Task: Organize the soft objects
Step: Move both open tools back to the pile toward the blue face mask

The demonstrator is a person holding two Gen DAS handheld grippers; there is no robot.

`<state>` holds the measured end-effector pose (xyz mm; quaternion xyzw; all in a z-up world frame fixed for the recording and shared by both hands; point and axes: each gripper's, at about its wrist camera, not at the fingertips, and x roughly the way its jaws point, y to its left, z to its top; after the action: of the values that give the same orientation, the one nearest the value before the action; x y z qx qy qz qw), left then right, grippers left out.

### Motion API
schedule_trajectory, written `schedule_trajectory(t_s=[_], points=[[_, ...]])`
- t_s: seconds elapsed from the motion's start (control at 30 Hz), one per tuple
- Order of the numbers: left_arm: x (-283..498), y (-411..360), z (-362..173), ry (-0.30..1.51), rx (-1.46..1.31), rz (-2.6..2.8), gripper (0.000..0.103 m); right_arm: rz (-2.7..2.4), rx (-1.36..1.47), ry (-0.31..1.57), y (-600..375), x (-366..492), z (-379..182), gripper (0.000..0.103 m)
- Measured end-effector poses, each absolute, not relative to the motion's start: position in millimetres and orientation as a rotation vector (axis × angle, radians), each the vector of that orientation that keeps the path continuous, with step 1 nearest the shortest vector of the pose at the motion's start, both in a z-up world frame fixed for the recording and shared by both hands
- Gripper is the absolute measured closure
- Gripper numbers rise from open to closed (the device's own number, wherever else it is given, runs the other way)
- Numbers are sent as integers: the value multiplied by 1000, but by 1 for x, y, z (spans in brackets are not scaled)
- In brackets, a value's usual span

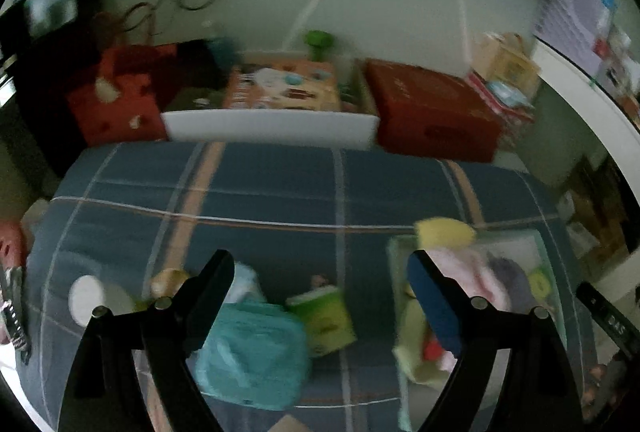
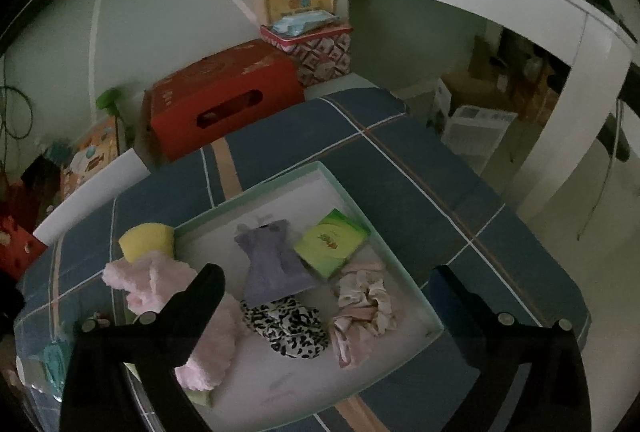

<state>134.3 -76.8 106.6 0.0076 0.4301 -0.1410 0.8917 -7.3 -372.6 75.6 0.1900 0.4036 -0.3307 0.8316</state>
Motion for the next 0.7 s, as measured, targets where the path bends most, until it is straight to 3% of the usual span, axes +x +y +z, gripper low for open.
schedule_trajectory(t_s=[0.33, 0.7], points=[[148, 11, 112, 869, -71, -73, 14, -562, 316, 873, -323, 29, 79, 0], [150, 48, 107, 893, -130, -47, 14, -410, 217, 921, -253, 65, 71, 0]])
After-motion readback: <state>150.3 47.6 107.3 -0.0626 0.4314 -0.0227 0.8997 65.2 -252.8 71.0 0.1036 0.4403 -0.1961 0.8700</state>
